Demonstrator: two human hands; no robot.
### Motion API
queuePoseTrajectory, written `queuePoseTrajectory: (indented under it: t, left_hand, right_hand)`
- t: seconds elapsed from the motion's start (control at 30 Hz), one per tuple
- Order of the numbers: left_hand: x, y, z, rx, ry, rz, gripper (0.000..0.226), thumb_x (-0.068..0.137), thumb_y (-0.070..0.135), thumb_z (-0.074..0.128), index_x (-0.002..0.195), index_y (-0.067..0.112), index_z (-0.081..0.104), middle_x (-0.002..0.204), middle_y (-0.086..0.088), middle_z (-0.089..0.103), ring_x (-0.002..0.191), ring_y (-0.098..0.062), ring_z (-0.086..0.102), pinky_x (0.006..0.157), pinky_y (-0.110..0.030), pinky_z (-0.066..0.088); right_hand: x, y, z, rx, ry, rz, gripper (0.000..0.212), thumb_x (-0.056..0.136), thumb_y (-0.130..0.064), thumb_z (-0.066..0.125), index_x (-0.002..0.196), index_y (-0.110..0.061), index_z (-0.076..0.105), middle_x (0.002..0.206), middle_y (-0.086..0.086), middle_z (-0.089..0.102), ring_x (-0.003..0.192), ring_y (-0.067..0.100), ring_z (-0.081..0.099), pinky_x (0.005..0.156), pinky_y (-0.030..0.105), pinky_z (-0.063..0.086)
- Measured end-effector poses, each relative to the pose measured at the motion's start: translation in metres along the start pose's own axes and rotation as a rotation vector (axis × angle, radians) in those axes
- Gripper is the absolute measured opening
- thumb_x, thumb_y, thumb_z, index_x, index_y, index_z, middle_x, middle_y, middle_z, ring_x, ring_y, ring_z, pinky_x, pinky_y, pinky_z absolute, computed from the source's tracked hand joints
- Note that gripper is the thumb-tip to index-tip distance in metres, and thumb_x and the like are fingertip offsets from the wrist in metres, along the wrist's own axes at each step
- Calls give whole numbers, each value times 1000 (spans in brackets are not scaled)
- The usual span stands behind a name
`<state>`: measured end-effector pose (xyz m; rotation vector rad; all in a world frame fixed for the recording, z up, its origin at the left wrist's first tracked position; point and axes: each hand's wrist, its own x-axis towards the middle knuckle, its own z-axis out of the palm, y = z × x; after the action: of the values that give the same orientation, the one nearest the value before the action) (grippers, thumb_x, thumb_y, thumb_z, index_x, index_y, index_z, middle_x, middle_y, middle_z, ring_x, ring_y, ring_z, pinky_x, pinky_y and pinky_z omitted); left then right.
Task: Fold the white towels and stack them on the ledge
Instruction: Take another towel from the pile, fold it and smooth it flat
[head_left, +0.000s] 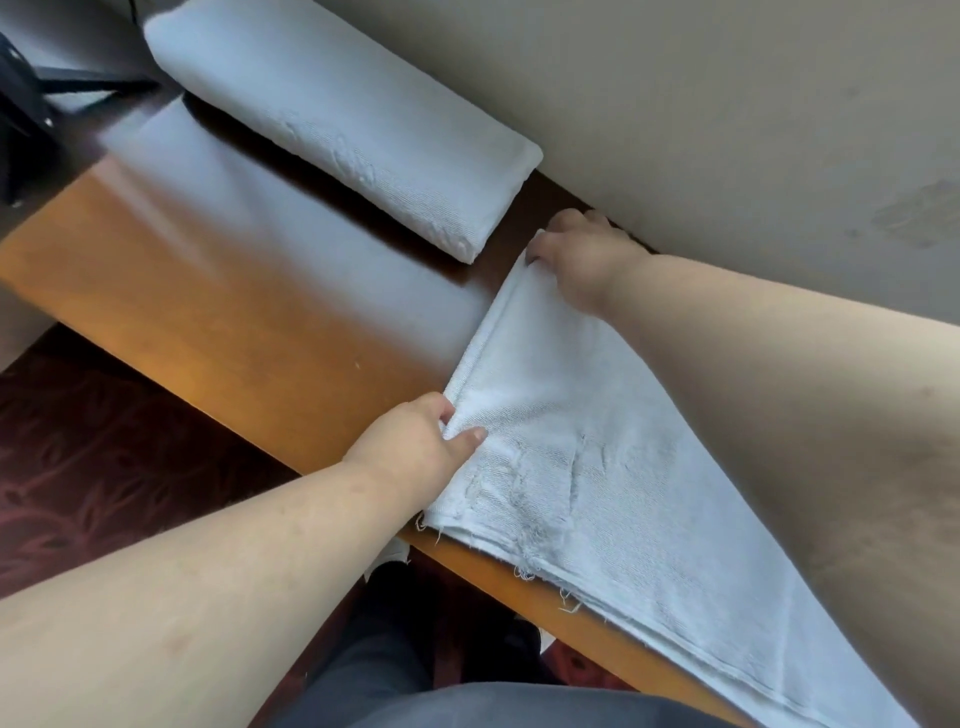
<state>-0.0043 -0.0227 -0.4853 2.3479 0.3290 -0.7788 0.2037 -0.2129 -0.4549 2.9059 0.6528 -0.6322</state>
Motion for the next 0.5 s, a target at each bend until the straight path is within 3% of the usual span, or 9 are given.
queuePoseTrajectory:
  t: [0.1, 0.2, 0.3, 0.4, 0.5]
  left_hand:
    - [3, 2, 0, 63, -65, -2, 64, 82, 71, 52, 125, 25, 55, 110, 3, 61, 81, -16, 56, 56, -26, 41]
    - [7, 4, -2, 105, -99, 5, 55, 81, 71, 54, 108, 23, 59, 101, 4, 62, 78, -15, 59, 61, -28, 47]
    - [9, 3, -5, 128, -143, 23, 49, 82, 70, 54, 99, 23, 59, 94, 5, 63, 76, -13, 60, 63, -28, 50]
    - [8, 2, -8, 161, -157, 43, 48, 84, 67, 53, 86, 20, 52, 81, 6, 54, 64, -9, 53, 50, -25, 37]
    - [7, -1, -10, 149, -145, 75, 48, 90, 60, 51, 69, 17, 42, 75, 4, 46, 57, -11, 44, 48, -28, 30]
  right_hand:
    - [11, 0, -4, -97, 74, -18, 28, 94, -23, 50, 121, -23, 59, 137, 11, 41, 126, 39, 36, 96, 42, 41]
    - [19, 1, -9, -32, 92, 31, 31, 96, -20, 45, 122, -17, 61, 135, 13, 44, 125, 36, 38, 98, 42, 43]
    - [28, 4, -13, 34, 102, 82, 33, 96, -18, 43, 125, -14, 59, 131, 14, 50, 118, 34, 47, 94, 32, 39]
    - [36, 2, -17, 60, 33, 151, 34, 99, -15, 41, 131, -11, 54, 132, 13, 54, 118, 31, 51, 89, 27, 36]
    - [45, -2, -20, 87, -7, 204, 37, 100, -12, 41, 135, -9, 50, 136, 14, 52, 122, 30, 50, 94, 28, 37]
